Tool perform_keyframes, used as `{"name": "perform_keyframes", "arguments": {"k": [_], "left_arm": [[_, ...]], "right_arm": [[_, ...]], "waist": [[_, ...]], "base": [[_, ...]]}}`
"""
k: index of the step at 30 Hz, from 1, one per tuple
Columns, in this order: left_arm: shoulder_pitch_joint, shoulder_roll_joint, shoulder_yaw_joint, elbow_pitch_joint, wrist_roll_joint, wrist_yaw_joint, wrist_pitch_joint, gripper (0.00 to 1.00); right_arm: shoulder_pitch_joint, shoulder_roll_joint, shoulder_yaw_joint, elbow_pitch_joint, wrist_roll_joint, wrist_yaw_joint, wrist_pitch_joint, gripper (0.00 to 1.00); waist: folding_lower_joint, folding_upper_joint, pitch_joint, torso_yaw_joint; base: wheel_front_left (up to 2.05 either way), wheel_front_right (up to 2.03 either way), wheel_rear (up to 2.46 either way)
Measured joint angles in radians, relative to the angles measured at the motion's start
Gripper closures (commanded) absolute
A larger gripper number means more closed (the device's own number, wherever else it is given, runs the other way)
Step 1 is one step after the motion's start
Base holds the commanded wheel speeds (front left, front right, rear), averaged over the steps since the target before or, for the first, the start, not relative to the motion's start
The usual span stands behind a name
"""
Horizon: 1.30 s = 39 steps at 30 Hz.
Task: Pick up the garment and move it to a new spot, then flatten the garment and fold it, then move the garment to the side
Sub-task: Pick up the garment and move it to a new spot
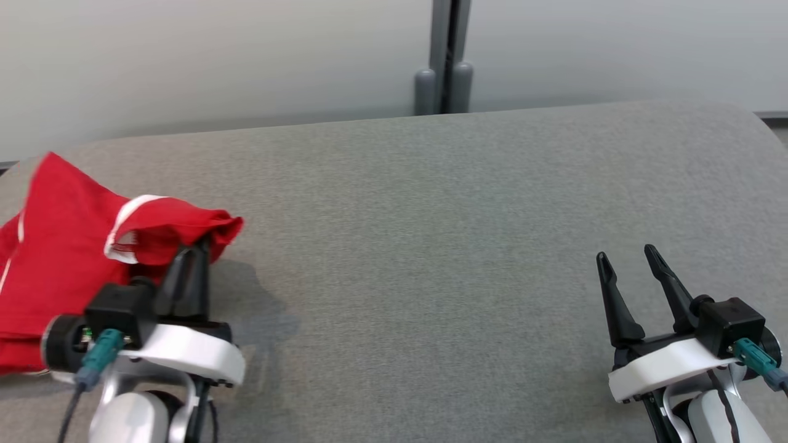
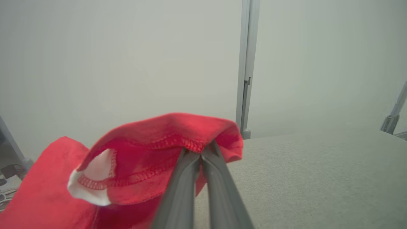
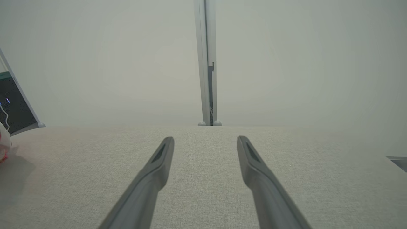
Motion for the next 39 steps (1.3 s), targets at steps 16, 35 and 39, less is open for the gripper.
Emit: {"name": "perform_keyframes", "arguments": {"k": [16,35,39], "left_arm": [[-0.215,-0.078,-0.340,0.117,0.052,-0.146,0.027,1.00],[-0.355,-0.099,-0.539,0.369,-0.012,-0.167,-0.019,0.00],[-0.343,-0.083,-0.561,0.371,-0.036,-0.170,-0.063,0.00]], "right_arm": [[-0.039,0.021,-0.018,-0.024,0.017,0.000,0.000,0.00],[-0.054,0.056,-0.031,-0.037,0.038,0.000,0.000,0.00],[-0.055,0.058,-0.030,-0.042,0.034,0.000,0.000,0.00]], "waist": [[0.0000,0.0000,0.088,-0.195],[0.0000,-0.0001,0.196,-0.306],[0.0000,0.0000,0.192,-0.272]], "base": [[0.00,0.00,0.00],[0.00,0.00,0.00],[0.00,0.00,0.00]]}}
